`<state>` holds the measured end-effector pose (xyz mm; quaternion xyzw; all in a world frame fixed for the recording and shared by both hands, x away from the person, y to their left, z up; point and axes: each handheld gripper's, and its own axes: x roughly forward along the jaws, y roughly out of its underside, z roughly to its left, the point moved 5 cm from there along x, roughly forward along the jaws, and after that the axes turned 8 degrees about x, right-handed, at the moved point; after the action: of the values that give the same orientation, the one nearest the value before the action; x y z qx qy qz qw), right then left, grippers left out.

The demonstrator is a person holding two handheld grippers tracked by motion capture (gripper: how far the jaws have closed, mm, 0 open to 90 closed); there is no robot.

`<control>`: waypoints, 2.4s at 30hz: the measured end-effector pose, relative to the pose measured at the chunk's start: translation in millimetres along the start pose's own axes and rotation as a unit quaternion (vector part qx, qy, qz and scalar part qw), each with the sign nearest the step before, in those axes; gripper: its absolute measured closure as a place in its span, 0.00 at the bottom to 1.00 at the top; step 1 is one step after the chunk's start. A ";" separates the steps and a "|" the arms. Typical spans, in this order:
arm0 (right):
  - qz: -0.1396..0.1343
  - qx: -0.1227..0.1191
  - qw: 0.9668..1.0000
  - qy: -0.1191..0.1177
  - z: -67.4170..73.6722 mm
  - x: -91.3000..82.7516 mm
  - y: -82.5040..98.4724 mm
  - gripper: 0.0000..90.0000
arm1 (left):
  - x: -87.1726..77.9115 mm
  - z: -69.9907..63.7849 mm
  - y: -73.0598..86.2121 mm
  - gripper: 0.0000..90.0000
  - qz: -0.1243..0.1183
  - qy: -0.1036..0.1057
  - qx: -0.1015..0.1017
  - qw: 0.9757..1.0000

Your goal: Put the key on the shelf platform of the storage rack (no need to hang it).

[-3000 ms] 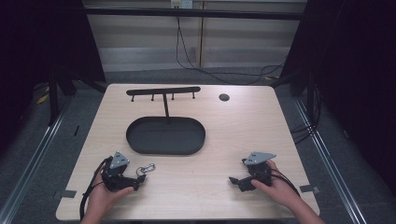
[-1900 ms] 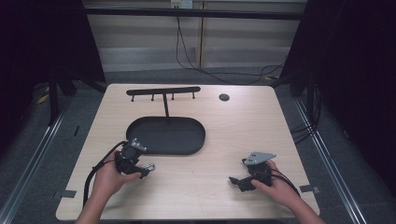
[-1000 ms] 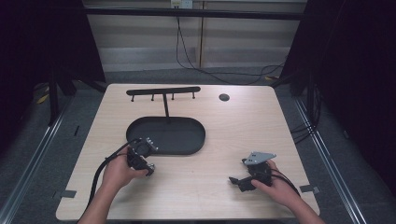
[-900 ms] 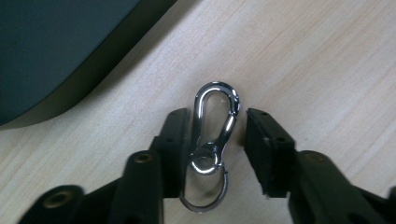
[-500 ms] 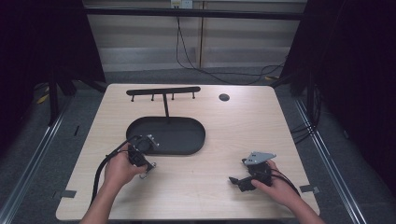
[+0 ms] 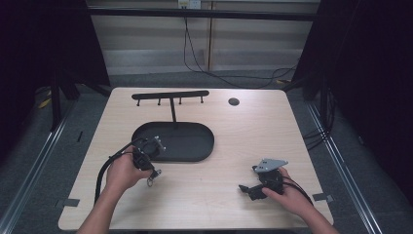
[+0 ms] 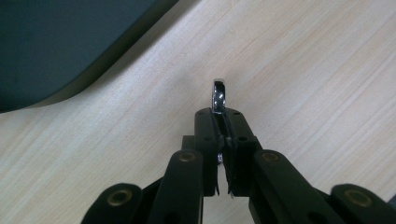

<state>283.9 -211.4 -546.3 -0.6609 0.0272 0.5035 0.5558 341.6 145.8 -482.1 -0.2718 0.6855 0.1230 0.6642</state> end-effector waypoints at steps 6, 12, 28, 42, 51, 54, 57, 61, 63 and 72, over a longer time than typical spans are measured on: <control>0.000 0.000 1.000 0.000 0.0 0.0 0.0 0.11 | -11.8 2.4 -2.7 0.95 -0.011 0.006 -0.007 1.000; 0.000 0.000 1.000 0.000 0.0 0.0 0.0 0.11 | -24.1 3.3 -6.8 0.95 -0.019 0.015 -0.010 1.000; 0.000 0.000 1.000 0.000 0.0 0.0 0.0 0.11 | -39.6 6.8 -14.5 0.95 -0.025 0.018 -0.013 0.999; 0.000 0.000 1.000 0.000 0.0 0.0 0.0 0.11 | -55.6 12.3 -21.3 0.95 -0.035 0.020 -0.021 0.999; 0.001 0.001 1.000 0.000 0.1 -0.1 0.1 0.11 | -62.3 14.8 -28.1 0.95 -0.035 0.015 -0.022 0.999; 0.001 0.001 1.000 0.000 0.1 -0.1 0.1 0.11 | -65.1 16.3 -30.5 0.95 -0.037 0.015 -0.026 0.999; -0.001 0.001 1.000 0.000 0.1 0.1 -0.1 0.11 | -67.6 18.9 -33.1 0.95 -0.041 0.015 -0.030 0.999; -0.001 0.001 1.000 0.000 0.1 0.1 -0.1 0.11 | -69.5 20.4 -35.8 0.95 -0.046 0.015 -0.034 0.998; -0.001 0.001 1.000 0.000 0.1 0.1 -0.1 0.11 | -70.4 21.8 -37.6 0.95 -0.045 0.013 -0.036 0.998; -0.002 0.000 1.000 0.001 0.0 0.2 -0.2 0.11 | -70.0 27.9 -46.9 0.95 -0.050 0.012 -0.049 0.997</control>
<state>284.1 -211.3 -546.3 -0.6612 0.0265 0.5024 0.5566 388.2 136.7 -407.1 -0.3396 0.6721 0.1195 0.6471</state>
